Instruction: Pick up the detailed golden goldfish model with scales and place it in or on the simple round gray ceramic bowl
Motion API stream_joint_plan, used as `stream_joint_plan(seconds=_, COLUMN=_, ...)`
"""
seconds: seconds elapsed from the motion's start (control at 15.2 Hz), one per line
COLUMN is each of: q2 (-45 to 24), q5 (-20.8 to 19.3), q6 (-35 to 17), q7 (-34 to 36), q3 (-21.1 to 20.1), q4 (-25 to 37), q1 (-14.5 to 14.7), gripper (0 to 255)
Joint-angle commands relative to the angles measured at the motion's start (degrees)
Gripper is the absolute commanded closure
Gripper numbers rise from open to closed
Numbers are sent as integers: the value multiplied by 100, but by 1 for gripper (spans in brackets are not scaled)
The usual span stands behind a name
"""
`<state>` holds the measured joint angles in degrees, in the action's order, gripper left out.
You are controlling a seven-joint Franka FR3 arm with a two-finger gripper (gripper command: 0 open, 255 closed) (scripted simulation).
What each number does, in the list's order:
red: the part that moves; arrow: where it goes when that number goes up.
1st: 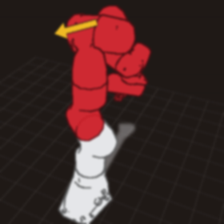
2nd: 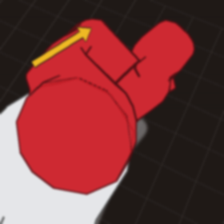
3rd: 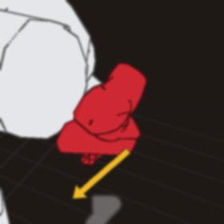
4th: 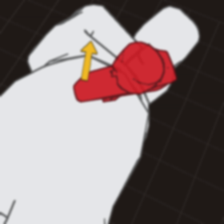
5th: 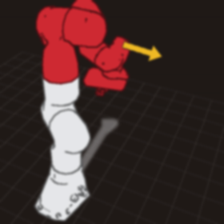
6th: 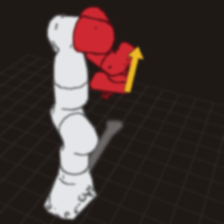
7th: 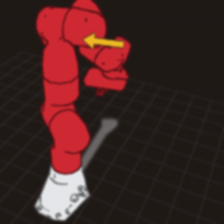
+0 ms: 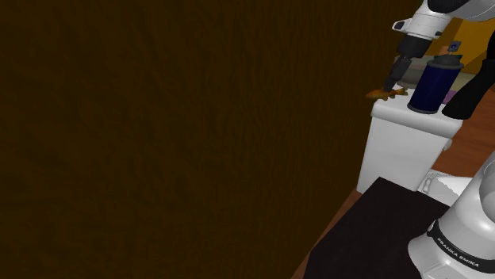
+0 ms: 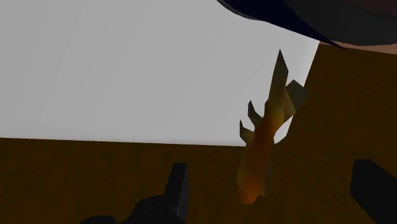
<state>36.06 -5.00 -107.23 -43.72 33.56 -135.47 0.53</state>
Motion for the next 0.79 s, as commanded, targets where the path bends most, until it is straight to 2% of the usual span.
stream_joint_plan(seconds=0.0, q2=-333, q5=-24, q6=-15, q7=58, q3=63, q4=-45, q1=36, gripper=0)
stream_joint_plan(seconds=0.07, q2=-304, q5=-18, q6=59, q7=87, q3=27, q4=3, q1=34, gripper=255)
stream_joint_plan(seconds=0.73, q2=-312, q5=-34, q6=63, q7=86, q3=65, q4=22, q1=66, gripper=255)
